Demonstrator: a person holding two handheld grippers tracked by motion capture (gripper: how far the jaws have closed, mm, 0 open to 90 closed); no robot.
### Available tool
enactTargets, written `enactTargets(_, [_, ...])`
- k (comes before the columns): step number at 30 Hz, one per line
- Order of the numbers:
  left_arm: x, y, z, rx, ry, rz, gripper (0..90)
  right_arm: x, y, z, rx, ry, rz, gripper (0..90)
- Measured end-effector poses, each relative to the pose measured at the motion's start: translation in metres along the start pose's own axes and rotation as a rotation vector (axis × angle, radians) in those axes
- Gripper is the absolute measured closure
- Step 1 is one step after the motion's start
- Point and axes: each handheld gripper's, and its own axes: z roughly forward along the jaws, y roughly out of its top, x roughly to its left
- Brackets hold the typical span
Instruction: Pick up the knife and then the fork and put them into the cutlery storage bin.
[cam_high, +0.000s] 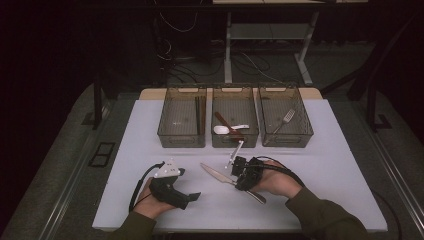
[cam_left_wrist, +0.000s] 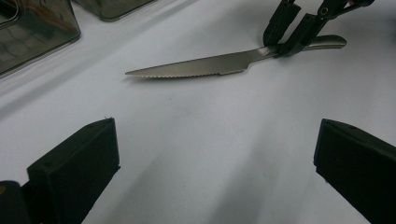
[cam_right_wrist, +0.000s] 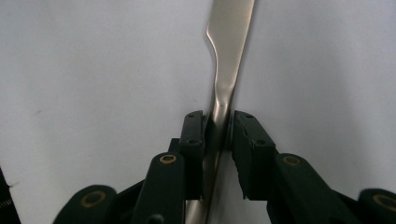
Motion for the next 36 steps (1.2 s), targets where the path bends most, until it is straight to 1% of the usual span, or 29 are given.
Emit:
enactTargets(4, [0.0, 0.0, 0.0, 0.001, -0.001, 0.001, 0.0, 0.003, 0.008, 0.001, 0.057, -0.018, -0.014, 74.0])
enactTargets(5, [0.0, 0.0, 0.0, 0.001, -0.001, 0.001, 0.0, 0.002, 0.01, 0.002, 0.069, -0.024, -0.026, 74.2])
enactTargets(6, [0.0, 0.0, 0.0, 0.001, -0.001, 0.001, 0.0, 0.003, 0.011, 0.002, 0.082, -0.023, -0.02, 74.7])
enactTargets(8, [0.0, 0.0, 0.0, 0.002, -0.002, 0.001, 0.0, 0.004, 0.014, 0.002, 0.105, -0.031, -0.027, 75.9])
enactTargets(11, [0.0, 0.0, 0.001, 0.007, -0.003, 0.003, 0.0, 0.004, 0.018, 0.003, 0.131, -0.039, -0.026, 78.2])
enactTargets(13, [0.0, 0.0, 0.001, 0.006, -0.003, 0.002, 0.0, 0.005, 0.02, 0.003, 0.144, -0.047, -0.025, 79.6])
enactTargets(14, [0.0, 0.0, 0.001, 0.006, -0.003, 0.002, 0.0, 0.005, 0.02, 0.004, 0.146, -0.046, -0.033, 79.6])
enactTargets(19, [0.0, 0.0, 0.0, 0.004, -0.002, 0.002, 0.0, 0.004, 0.021, 0.003, 0.154, -0.039, -0.032, 80.1])
enactTargets(22, [0.001, 0.0, 0.0, 0.004, -0.002, 0.0, 0.0, 0.0, 0.018, 0.002, 0.125, -0.014, -0.023, 80.1])
enactTargets(25, [0.001, 0.0, 0.0, 0.004, -0.002, -0.001, 0.0, -0.006, 0.012, 0.0, 0.081, 0.012, 0.009, 80.0])
enactTargets(30, [0.0, 0.0, 0.0, 0.004, -0.002, 0.001, 0.0, -0.014, 0.004, -0.006, 0.013, 0.008, 0.028, 80.1])
enactTargets(33, [0.001, 0.0, 0.0, 0.005, -0.002, -0.001, 0.0, -0.02, -0.002, -0.009, -0.035, 0.026, 0.036, 80.1])
enactTargets(36, [0.001, 0.0, 0.0, 0.004, -0.002, 0.0, 0.0, -0.025, -0.008, -0.014, -0.082, 0.018, 0.05, 80.1])
